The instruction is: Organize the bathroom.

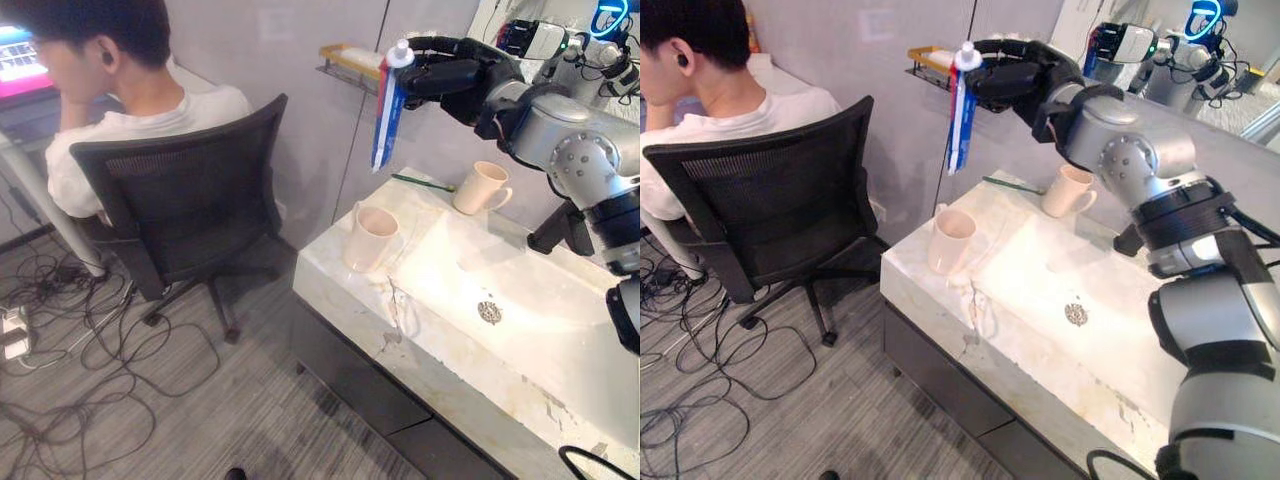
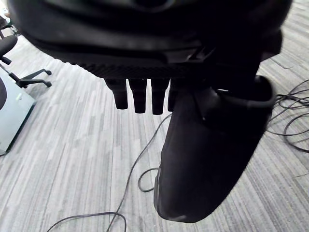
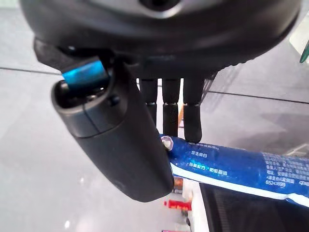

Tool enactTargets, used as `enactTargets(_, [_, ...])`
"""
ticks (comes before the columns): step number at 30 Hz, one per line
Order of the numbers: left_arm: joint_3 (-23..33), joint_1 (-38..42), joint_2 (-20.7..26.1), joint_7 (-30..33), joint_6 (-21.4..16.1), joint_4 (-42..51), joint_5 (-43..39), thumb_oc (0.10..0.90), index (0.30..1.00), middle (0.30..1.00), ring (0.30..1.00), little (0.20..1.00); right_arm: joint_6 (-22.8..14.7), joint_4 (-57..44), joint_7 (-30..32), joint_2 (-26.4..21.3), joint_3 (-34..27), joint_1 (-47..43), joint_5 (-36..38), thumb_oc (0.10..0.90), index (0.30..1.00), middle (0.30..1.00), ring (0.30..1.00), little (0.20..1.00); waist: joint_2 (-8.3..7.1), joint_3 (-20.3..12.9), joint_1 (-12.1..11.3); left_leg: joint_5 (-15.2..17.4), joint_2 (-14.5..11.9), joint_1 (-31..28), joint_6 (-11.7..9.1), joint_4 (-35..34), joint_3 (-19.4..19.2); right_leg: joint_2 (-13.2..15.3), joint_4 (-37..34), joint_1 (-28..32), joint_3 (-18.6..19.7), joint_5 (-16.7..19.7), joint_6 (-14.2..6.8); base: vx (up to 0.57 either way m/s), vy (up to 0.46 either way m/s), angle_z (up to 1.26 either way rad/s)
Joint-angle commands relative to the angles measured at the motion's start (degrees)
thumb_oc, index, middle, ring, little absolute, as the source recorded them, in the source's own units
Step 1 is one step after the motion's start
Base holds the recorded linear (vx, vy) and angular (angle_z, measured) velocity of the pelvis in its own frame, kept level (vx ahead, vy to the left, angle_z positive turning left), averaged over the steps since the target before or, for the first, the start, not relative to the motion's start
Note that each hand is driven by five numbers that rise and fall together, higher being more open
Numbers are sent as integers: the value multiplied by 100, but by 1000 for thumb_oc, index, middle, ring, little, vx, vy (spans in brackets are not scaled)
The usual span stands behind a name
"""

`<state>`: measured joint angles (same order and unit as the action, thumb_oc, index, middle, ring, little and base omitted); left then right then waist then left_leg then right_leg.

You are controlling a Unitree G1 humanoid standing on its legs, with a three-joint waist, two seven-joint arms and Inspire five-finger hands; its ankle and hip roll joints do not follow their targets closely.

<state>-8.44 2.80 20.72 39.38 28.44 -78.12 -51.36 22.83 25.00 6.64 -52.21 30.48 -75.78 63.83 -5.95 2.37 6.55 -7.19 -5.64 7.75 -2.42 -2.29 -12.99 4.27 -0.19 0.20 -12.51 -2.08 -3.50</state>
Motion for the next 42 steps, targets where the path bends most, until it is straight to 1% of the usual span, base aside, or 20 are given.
enactTargets(1, [-52, -100, 387, 21, -49, -481, 225, 800, 900, 900, 900, 900, -1076, 314, -58, -247, -658, -534, -292, 400, 300, 300, 300, 300, 19, -411, 103, 609, -284, -365, -292, 420, 174, 62, 405, -331, 702, -29, -474, 24, 16, -21])
enactTargets(8, [157, -175, 459, -350, -163, -515, 728, 800, 900, 900, 900, 900, -1117, 287, -80, -317, -727, -458, -96, 400, 300, 300, 300, 300, 21, -513, 101, 727, -224, -416, -261, 522, 90, 34, 289, -259, 813, -13, -486, 34, -31, -18])
enactTargets(9, [147, -170, 449, -453, -137, -518, 866, 800, 900, 900, 900, 900, -1183, 285, -46, -313, -756, -433, 47, 400, 300, 300, 300, 300, 22, -532, 106, 734, -223, -392, -261, 559, 97, 19, 260, -240, 840, -8, -478, 24, -37, -21])
enactTargets(11, [85, -122, 429, -478, -55, -501, 878, 800, 900, 900, 900, 900, -1214, 188, -3, -281, -854, -344, 342, 400, 300, 300, 300, 300, 38, -547, 122, 749, -223, -359, -263, 604, 122, 7, 243, -231, 857, -2, -474, 26, -23, -10])
enactTargets(12, [53, -93, 411, -459, -13, -487, 889, 800, 900, 900, 900, 900, -1227, 50, 6, -229, -933, -252, 162, 400, 300, 300, 300, 300, 50, -552, 135, 761, -221, -347, -261, 623, 134, 13, 237, -230, 863, 6, -472, 19, -1, -4])
enactTargets(15, [-23, -77, 377, -363, 23, -441, 792, 800, 900, 900, 900, 900, -1270, -177, 68, -127, -1046, -76, 171, 400, 300, 300, 300, 300, 81, -559, 178, 781, -209, -399, -250, 601, 132, 14, 220, -236, 905, 14, -473, 36, 33, -3])
enactTargets(21, [-49, -73, 324, -390, 51, -447, 836, 800, 900, 900, 900, 900, -1355, -530, 169, -15, -1241, 211, 187, 400, 300, 300, 300, 300, 87, -567, 213, 814, -193, -410, -242, 657, 133, 23, 233, -245, 948, 21, -479, 43, 44, -2])
enactTargets(27, [-127, -76, 210, -433, 114, -474, 942, 800, 900, 900, 900, 900, -1482, -575, 197, 118, -1399, 472, 271, 400, 300, 300, 300, 300, 39, -536, 193, 856, -177, -396, -217, 727, 156, 28, 270, -258, 981, 5, -473, 42, 51, -3])
enactTargets(34, [-178, -57, 131, -418, 152, -491, 1020, 800, 900, 900, 900, 900, -1607, -595, 66, 257, -1514, 735, 265, 400, 300, 300, 300, 300, -18, -463, 180, 932, -120, -407, -165, 802, 185, 46, 298, -265, 1064, 17, -483, 39, 66, -1])
enactTargets(42, [-200, -23, 54, -452, 125, -487, 1100, 800, 900, 900, 900, 900, -1644, -661, -14, 438, -1510, 855, 285, 400, 300, 300, 300, 300, -55, -427, 157, 1002, -50, -398, -119, 872, 189, 79, 307, -298, 1169, 46, -504, 23, 67, -3])
